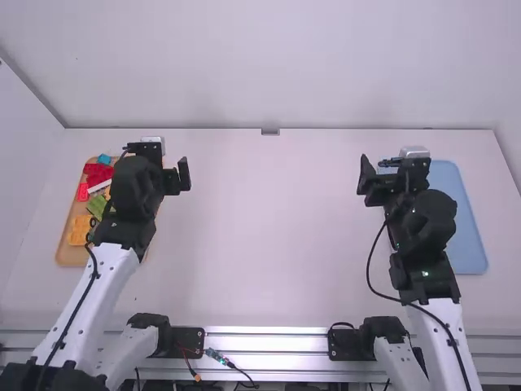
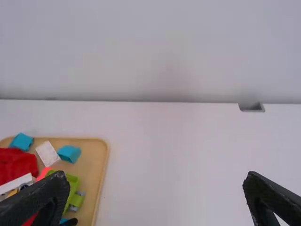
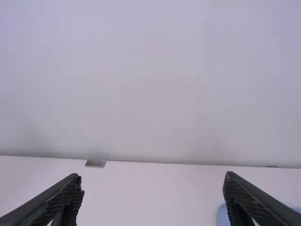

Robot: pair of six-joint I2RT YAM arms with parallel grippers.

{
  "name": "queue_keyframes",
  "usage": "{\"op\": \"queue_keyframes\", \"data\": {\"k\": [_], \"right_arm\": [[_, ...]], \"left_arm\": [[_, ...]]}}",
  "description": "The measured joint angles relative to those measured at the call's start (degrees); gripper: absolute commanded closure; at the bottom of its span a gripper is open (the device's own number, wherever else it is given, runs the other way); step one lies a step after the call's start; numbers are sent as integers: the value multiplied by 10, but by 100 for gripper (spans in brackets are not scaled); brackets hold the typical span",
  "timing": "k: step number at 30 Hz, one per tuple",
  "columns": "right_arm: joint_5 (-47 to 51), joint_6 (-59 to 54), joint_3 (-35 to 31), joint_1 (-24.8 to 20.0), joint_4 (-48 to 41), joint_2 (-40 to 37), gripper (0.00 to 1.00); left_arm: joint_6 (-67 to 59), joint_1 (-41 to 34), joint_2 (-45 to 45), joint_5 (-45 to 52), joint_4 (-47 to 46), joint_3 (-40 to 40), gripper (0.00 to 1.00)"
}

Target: Assemble lego blocks to make yellow taxi

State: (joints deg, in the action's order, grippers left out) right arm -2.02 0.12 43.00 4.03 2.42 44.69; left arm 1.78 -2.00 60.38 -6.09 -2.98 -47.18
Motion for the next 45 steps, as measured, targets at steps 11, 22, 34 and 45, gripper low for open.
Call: {"op": "queue_keyframes", "data": {"k": [11, 22, 34, 45], "right_arm": [[-15, -16, 75, 0, -46, 113, 1], [-28, -21, 190, 0, -160, 224, 1], [-29, -21, 279, 0, -200, 334, 1], [-30, -42, 282, 0, -191, 431, 1]], "left_arm": [[26, 0, 44, -28, 5, 3, 1], [3, 9, 46, -31, 4, 3, 1], [-19, 241, 130, 52, -110, -38, 1], [-122, 390, 308, 91, -310, -268, 1]]}}
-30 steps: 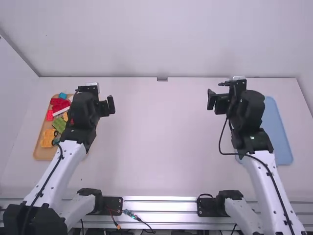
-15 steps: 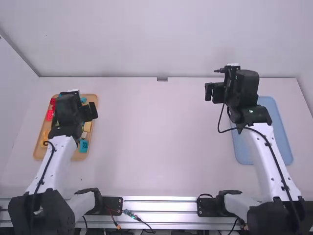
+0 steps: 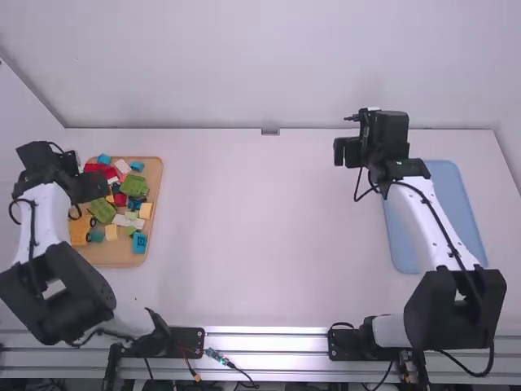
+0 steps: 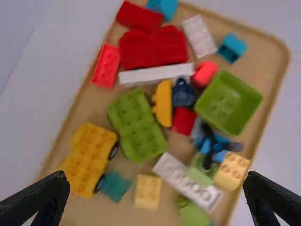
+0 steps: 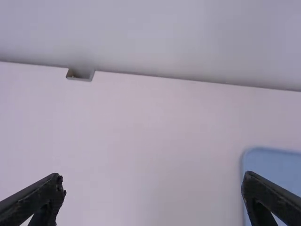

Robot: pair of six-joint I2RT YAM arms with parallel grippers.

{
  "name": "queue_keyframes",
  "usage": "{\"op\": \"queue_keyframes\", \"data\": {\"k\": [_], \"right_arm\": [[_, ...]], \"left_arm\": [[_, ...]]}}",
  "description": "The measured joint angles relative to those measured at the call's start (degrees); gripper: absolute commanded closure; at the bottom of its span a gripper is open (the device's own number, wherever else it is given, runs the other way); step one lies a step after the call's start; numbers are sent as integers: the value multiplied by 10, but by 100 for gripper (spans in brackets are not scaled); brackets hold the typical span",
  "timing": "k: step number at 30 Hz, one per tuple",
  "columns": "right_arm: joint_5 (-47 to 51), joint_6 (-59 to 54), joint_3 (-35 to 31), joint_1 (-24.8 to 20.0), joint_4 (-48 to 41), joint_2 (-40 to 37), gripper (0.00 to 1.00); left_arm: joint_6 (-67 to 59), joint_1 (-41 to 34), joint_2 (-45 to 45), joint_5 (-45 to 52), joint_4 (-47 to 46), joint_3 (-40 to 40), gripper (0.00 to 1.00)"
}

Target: Assemble lego blocks to make yellow taxi

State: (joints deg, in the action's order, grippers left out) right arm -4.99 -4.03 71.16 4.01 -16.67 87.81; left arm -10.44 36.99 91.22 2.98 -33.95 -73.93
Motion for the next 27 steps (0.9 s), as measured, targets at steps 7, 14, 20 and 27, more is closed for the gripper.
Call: {"op": "queue_keyframes", "data": {"k": [7, 14, 20, 27], "right_arm": [[0, -13, 0, 0, 7, 33, 1], [0, -19, 0, 0, 12, 43, 1], [0, -20, 0, 0, 14, 43, 1], [0, -21, 0, 0, 15, 43, 1]], "left_arm": [[-91, 68, 150, 3, -138, -173, 1], [-240, 112, 218, 2, -180, -247, 1], [-348, 123, 220, 2, -185, -235, 24], [-389, 123, 220, -3, -146, -176, 23]]}}
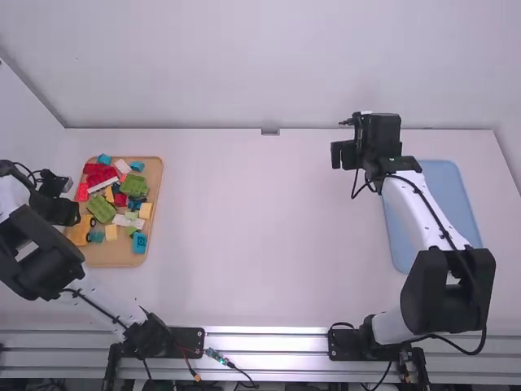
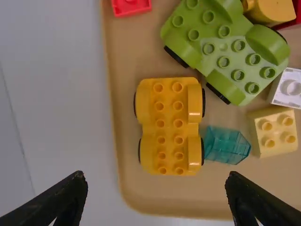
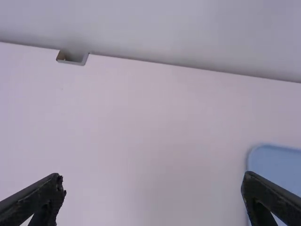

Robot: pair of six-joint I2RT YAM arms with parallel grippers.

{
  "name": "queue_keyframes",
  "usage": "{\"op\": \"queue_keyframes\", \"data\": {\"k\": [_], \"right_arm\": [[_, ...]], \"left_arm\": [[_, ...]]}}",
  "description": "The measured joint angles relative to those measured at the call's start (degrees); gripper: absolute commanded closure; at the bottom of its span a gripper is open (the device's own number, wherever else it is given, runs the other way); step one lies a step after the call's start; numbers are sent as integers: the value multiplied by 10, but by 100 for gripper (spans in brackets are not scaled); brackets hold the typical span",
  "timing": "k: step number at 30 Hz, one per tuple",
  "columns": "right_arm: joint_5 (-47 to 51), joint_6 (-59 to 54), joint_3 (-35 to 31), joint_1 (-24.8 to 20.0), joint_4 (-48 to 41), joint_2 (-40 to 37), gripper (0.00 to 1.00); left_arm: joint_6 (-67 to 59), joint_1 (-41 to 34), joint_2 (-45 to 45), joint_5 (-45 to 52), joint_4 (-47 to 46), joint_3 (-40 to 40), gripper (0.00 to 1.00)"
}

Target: Assemble lego blocks to make yellow taxi

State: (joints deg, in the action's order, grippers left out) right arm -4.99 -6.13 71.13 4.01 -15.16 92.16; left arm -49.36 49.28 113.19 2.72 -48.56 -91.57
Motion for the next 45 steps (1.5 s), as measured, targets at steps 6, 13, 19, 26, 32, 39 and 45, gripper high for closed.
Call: {"op": "queue_keyframes", "data": {"k": [6, 13, 19, 26, 32, 39, 45], "right_arm": [[0, 1, 0, 0, 4, 0, 1], [0, -1, 0, 0, 10, 0, 1], [0, -10, 0, 0, 11, 0, 1], [0, -14, 0, 0, 10, 0, 1], [0, -16, 0, 0, 8, 0, 1], [0, -17, 0, 0, 8, 0, 1], [0, -15, 0, 0, 7, 0, 1]], "left_arm": [[-6, 0, 0, -4, 47, 56, 29], [9, 0, 0, -5, 90, 80, 25], [18, 0, 0, -2, 79, 80, 27], [18, 0, 0, -15, 63, 80, 28], [18, 0, 0, -16, 62, 80, 25], [18, 0, 0, -19, 95, 111, 27], [29, 11, 0, -19, 140, 133, 28]]}}
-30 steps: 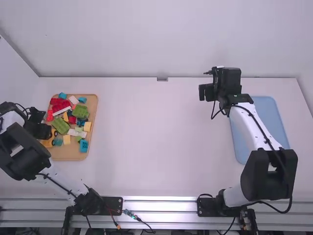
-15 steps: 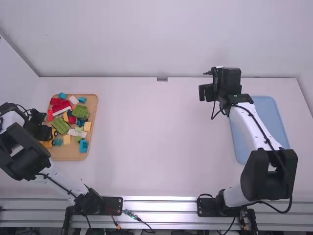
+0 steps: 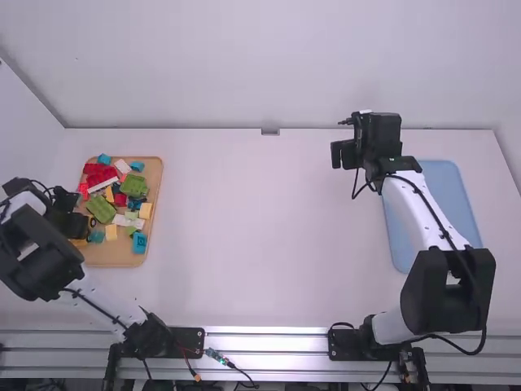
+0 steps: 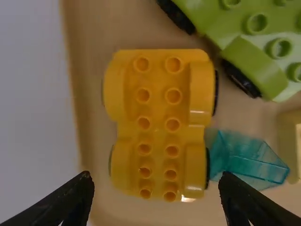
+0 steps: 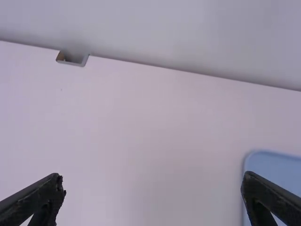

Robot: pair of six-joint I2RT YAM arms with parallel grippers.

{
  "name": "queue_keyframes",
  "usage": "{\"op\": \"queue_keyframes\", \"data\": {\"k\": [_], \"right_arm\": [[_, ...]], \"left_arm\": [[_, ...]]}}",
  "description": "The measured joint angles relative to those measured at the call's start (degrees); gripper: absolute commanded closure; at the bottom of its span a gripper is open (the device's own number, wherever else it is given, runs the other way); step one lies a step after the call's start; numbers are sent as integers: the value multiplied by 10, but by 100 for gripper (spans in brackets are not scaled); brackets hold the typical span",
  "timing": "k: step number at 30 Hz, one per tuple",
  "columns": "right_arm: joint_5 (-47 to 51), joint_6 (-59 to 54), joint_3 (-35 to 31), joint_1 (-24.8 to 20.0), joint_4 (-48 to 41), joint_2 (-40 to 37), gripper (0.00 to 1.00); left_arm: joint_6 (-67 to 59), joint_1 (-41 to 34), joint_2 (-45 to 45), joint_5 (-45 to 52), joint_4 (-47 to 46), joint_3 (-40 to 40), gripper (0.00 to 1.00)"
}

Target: Assemble lego blocks to make yellow taxi

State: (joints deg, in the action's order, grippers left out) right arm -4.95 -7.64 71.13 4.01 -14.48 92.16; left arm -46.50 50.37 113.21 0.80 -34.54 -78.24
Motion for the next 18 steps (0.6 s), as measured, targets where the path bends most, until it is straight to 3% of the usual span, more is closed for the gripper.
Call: {"op": "queue_keyframes", "data": {"k": [18], "right_arm": [[0, -1, 0, 0, -11, 0, 1]], "left_arm": [[-9, 9, 0, 24, 14, 15, 28]]}}
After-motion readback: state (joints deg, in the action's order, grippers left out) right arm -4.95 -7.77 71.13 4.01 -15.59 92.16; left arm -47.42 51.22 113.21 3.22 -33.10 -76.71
